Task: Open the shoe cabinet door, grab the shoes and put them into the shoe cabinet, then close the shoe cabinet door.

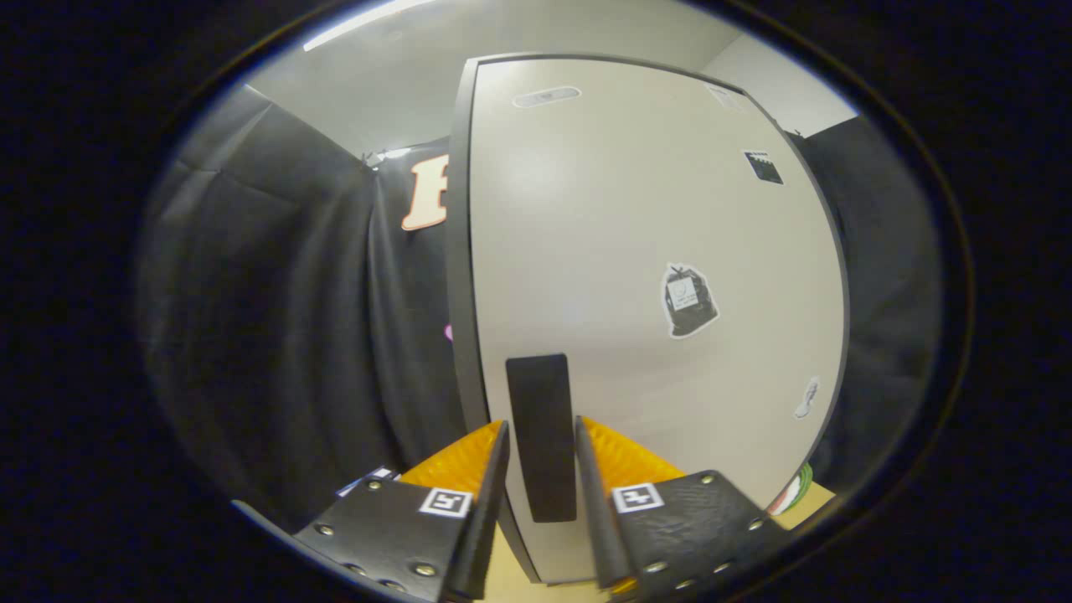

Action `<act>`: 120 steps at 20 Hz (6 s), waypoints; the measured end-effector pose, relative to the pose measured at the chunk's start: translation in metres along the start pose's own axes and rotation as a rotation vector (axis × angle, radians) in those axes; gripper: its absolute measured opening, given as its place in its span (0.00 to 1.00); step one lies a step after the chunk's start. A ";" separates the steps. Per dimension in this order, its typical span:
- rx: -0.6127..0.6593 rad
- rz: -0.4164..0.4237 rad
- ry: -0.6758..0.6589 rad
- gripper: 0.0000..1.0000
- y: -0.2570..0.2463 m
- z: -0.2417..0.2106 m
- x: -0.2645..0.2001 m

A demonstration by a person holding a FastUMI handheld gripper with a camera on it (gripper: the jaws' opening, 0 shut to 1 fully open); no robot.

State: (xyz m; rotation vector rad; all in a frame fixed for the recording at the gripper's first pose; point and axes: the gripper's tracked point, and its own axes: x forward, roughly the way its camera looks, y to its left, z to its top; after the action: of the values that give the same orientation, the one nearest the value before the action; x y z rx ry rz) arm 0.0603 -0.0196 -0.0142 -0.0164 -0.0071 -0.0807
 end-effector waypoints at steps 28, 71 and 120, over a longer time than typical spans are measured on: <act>-0.021 0.009 -0.014 0.27 -0.055 0.014 -0.132; -0.027 -0.208 -0.092 0.20 -0.242 0.047 -0.273; -0.019 -0.184 0.729 0.01 -0.093 -0.499 -0.102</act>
State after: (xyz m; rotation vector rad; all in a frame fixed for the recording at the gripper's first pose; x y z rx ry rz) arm -0.0452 -0.1124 -0.5129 -0.0040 0.7215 -0.2672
